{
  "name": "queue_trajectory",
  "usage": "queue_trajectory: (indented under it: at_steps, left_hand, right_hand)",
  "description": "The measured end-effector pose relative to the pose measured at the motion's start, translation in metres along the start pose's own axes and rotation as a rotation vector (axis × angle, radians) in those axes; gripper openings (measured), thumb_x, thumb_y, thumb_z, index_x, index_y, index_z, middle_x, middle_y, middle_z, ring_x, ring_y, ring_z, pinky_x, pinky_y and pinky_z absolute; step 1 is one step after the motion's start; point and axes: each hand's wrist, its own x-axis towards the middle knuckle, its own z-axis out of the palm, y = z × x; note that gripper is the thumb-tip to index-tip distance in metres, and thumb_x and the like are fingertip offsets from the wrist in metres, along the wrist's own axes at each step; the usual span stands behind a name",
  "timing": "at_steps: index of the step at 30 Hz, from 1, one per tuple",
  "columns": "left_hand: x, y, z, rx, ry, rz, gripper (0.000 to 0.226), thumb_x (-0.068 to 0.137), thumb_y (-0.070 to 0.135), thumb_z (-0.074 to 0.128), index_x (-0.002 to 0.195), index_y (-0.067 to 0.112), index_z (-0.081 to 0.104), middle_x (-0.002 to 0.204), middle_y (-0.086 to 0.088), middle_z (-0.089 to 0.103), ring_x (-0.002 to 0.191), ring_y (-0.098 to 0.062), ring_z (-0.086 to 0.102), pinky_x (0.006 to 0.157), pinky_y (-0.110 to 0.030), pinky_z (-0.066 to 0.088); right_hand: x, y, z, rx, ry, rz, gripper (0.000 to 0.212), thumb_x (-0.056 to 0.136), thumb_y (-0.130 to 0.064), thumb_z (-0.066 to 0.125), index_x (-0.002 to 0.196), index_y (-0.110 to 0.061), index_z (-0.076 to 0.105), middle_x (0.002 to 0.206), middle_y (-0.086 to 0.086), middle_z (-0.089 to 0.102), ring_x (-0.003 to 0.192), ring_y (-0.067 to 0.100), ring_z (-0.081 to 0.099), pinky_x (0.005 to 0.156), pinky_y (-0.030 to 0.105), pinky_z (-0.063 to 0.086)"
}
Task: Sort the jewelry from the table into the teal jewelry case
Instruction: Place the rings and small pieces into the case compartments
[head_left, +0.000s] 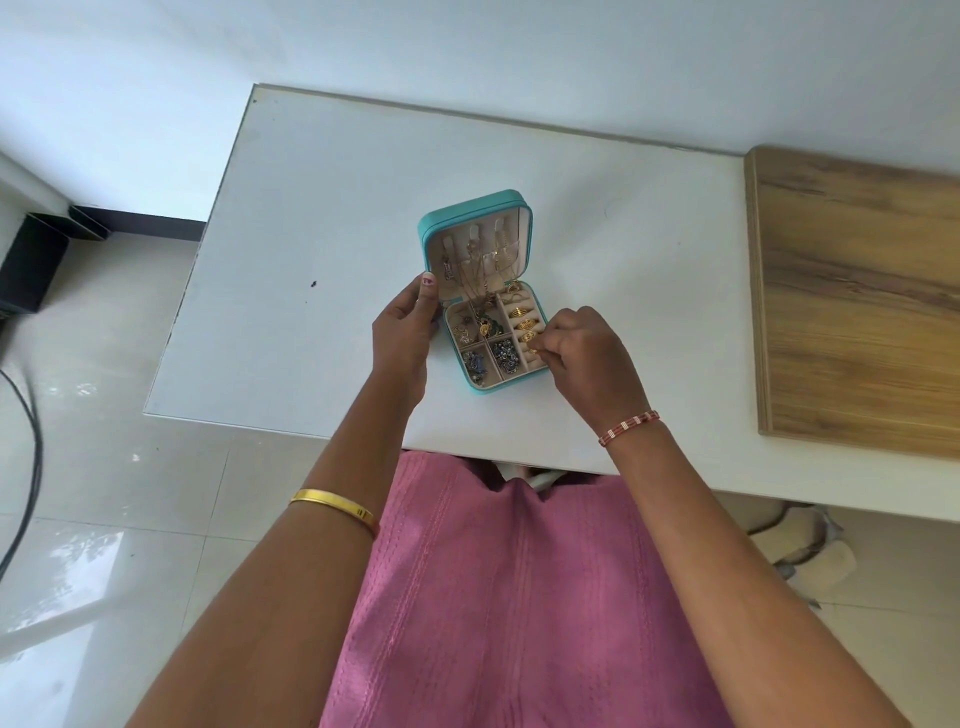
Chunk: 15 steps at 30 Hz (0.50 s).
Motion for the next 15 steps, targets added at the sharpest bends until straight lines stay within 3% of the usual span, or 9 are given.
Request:
queue_trajectory:
  at_steps: [9, 15]
  left_hand:
    - [0.001, 0.0, 0.0, 0.007, 0.001, -0.003, 0.036, 0.095, 0.024, 0.051, 0.125, 0.004, 0.057, 0.115, -0.013, 0.063, 0.1, -0.019, 0.057, 0.1, -0.031, 0.047]
    - [0.0, 0.0, -0.001, 0.002, -0.009, 0.003, 0.035, 0.095, 0.023, 0.05, 0.125, 0.004, 0.057, 0.106, -0.008, 0.066, 0.094, -0.016, 0.059, 0.093, -0.024, 0.049]
  right_hand:
    - [0.004, -0.002, -0.001, -0.042, -0.024, -0.045, 0.013, 0.066, 0.006, 0.074, 0.078, 0.004, 0.072, 0.072, 0.02, 0.066, 0.068, 0.035, 0.061, 0.053, 0.033, 0.052]
    - [-0.011, -0.002, 0.004, -0.078, 0.153, -0.025, 0.014, 0.071, 0.003, 0.074, 0.083, 0.002, 0.068, 0.074, 0.016, 0.068, 0.067, 0.031, 0.06, 0.054, 0.03, 0.052]
